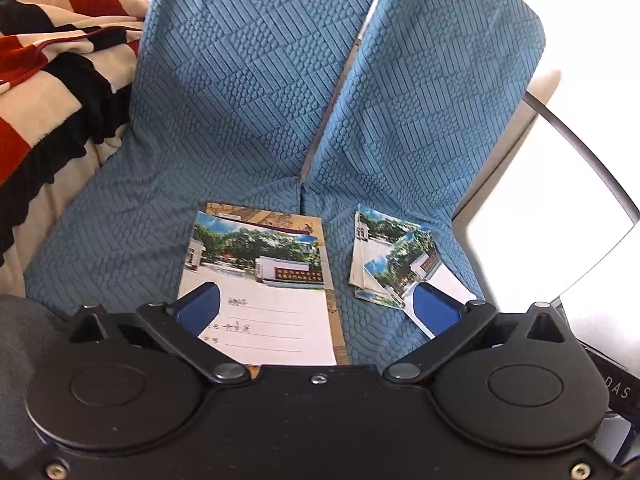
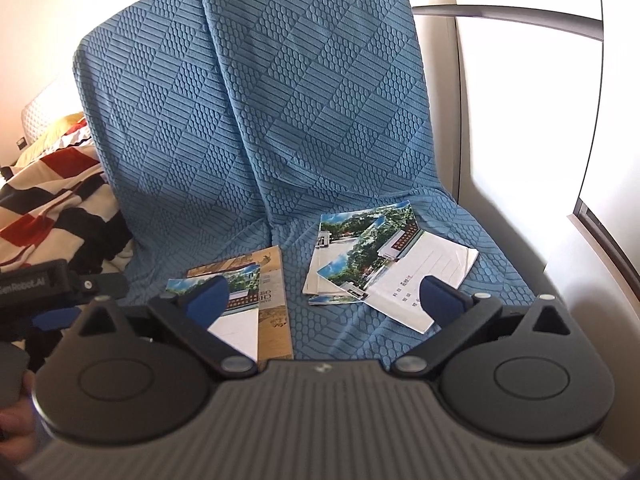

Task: Organize objects
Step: 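Open the left gripper and withdraw both tools from the stack, then move the open left gripper to the pile of remaining white booklets, then close the left gripper on the edge of the top white booklet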

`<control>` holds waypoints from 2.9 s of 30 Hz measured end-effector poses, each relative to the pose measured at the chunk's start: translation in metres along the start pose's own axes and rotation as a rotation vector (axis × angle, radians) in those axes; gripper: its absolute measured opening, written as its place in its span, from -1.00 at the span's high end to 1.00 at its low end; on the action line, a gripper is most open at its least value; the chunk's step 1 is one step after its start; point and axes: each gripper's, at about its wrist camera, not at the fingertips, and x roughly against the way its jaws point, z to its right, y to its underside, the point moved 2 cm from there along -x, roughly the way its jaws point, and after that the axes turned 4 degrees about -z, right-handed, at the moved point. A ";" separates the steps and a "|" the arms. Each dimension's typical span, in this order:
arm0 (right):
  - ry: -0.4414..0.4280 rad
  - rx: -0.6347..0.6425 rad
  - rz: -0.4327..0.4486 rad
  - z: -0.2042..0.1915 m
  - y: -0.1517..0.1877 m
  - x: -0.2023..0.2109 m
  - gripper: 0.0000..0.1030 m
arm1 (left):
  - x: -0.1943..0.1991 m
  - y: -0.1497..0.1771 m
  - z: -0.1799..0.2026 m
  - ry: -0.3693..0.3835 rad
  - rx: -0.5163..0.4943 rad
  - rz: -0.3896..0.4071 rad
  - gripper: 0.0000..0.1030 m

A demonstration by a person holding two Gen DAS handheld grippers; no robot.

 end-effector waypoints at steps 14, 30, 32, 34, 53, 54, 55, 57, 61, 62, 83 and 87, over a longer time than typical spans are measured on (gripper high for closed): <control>-0.016 -0.027 -0.029 0.032 -0.003 -0.014 -1.00 | -0.026 0.008 0.030 -0.020 -0.009 -0.035 -0.99; 0.044 -0.069 -0.018 0.080 0.003 -0.033 -0.70 | -0.070 0.011 0.073 0.028 -0.038 -0.118 -0.99; 0.072 -0.068 -0.031 0.084 0.009 -0.043 -0.59 | -0.077 0.011 0.073 0.053 -0.007 -0.133 -0.99; 0.082 -0.065 -0.038 0.089 0.014 -0.053 -0.53 | -0.085 0.011 0.075 0.069 0.009 -0.142 -0.99; 0.068 -0.259 -0.030 0.158 0.008 -0.121 -0.35 | -0.179 0.012 0.104 0.180 0.087 -0.264 -0.92; 0.065 -0.263 -0.027 0.159 0.007 -0.125 -0.26 | -0.184 0.013 0.104 0.191 0.099 -0.275 -0.89; 0.066 -0.267 -0.019 0.160 0.006 -0.128 -0.10 | -0.190 0.015 0.104 0.200 0.112 -0.285 -0.84; 0.048 -0.292 0.012 0.162 0.003 -0.134 0.08 | -0.202 0.017 0.103 0.211 0.133 -0.303 -0.78; 0.064 -0.335 0.020 0.164 -0.006 -0.153 0.45 | -0.224 0.018 0.101 0.209 0.169 -0.333 -0.63; 0.060 -0.343 0.015 0.167 -0.007 -0.159 0.45 | -0.228 0.019 0.101 0.212 0.180 -0.339 -0.62; 0.069 -0.362 -0.184 0.170 -0.002 -0.229 0.67 | -0.299 0.032 0.084 0.280 0.381 -0.478 0.14; 0.066 -0.351 -0.181 0.170 -0.004 -0.231 0.67 | -0.303 0.033 0.086 0.309 0.416 -0.485 0.14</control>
